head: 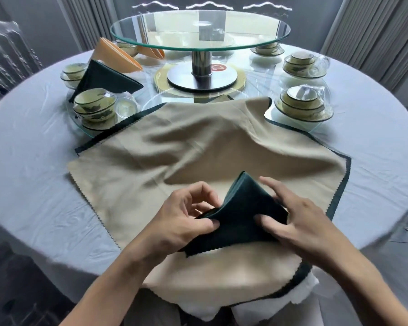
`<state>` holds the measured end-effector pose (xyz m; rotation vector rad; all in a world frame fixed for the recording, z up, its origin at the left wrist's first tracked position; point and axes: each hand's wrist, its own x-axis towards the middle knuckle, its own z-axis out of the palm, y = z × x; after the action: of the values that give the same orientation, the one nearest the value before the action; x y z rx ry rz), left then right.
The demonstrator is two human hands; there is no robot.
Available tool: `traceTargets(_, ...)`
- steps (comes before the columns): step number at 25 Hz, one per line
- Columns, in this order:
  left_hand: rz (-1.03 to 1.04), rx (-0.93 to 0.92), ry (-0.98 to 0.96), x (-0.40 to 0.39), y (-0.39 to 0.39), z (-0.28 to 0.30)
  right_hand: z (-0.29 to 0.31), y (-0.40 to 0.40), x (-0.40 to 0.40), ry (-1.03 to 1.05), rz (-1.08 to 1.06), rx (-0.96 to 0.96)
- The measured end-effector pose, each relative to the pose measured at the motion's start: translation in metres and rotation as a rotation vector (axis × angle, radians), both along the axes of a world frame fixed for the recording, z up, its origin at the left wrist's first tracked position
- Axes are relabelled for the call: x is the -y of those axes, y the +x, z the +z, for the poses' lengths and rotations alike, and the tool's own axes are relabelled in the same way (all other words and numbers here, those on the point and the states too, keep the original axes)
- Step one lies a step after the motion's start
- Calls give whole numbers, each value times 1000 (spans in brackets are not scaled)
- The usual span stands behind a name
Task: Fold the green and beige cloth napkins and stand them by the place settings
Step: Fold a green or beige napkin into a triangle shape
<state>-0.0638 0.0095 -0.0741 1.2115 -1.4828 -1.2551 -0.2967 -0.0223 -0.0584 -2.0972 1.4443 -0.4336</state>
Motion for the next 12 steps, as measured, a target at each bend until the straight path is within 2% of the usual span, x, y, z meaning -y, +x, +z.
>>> traceTargets(2,-50,-67,-84,8,5,14,15,-5,15,357,92,419)
traceTargets(3,-76,-73,-115,16,8,20,18,-8,25,436,144,507)
traceTargets(5,-118,-42,-145,39,15,34,17,-6,41,381,172,497)
traceTargets(7,-45,34,-183,78,24,48,15,0,51,263,101,500)
traceTargets(9,175,213,-231,133,40,51,17,4,52,147,22,559)
traceTargets(11,359,562,-190,186,61,49,16,2,47,90,-14,609)
traceTargets(12,377,744,-121,209,72,46,15,-1,44,85,-9,622)
